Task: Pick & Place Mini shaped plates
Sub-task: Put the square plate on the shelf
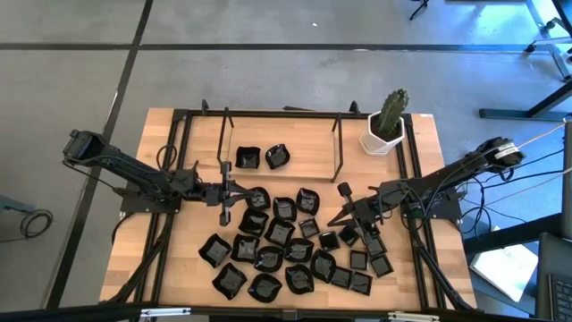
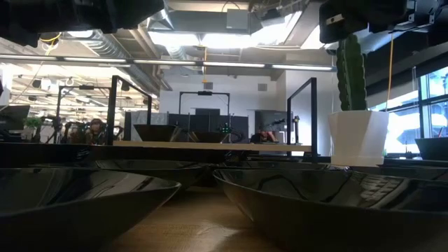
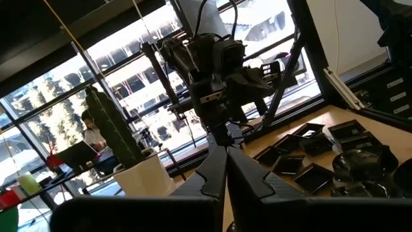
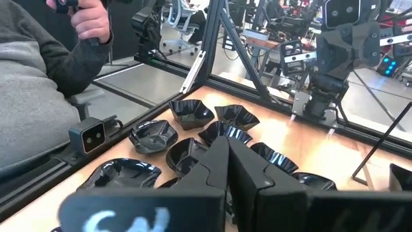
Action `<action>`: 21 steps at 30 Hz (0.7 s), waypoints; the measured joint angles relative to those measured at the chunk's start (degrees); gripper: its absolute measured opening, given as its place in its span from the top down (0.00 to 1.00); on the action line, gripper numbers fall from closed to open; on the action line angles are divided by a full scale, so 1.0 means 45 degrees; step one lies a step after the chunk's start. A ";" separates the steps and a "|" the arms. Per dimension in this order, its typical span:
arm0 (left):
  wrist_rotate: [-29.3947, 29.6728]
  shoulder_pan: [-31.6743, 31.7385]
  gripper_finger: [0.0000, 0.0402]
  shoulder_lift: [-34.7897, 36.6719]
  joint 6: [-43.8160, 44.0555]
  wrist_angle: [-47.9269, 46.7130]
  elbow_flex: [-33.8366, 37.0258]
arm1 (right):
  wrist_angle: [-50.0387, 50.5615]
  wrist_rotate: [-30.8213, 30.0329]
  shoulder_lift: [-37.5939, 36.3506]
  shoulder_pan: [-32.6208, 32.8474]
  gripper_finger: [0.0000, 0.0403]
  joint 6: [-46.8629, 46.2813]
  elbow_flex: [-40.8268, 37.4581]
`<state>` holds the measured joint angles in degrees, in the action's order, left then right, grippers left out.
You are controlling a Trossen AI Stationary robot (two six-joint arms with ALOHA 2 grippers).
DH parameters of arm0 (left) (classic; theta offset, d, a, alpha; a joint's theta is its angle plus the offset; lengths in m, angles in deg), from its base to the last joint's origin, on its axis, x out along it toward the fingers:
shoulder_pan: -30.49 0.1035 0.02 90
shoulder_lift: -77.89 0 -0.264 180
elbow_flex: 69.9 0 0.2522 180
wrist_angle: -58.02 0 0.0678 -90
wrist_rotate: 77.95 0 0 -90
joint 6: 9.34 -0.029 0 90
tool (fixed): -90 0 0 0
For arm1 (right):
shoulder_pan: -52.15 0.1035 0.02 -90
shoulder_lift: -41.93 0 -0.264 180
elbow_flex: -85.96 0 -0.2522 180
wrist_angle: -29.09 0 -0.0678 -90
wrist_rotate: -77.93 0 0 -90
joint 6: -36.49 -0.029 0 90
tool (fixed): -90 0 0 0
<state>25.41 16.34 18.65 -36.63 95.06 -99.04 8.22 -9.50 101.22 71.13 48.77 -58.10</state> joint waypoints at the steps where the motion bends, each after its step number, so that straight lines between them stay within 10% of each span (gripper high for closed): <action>1: 0.0000 0.0000 0.98 0.0000 0.0076 -0.0001 0.0000 | 0.0000 0.0000 -0.0002 0.0000 0.98 -0.0010 0.0000; 21: 0.0010 0.0000 0.99 0.0000 0.0423 0.0002 0.0000 | 0.0164 0.0000 -0.0005 0.0000 0.98 0.0100 0.0000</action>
<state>25.46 16.34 18.65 -34.73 95.07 -99.04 8.96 -9.50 101.20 71.13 49.22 -58.10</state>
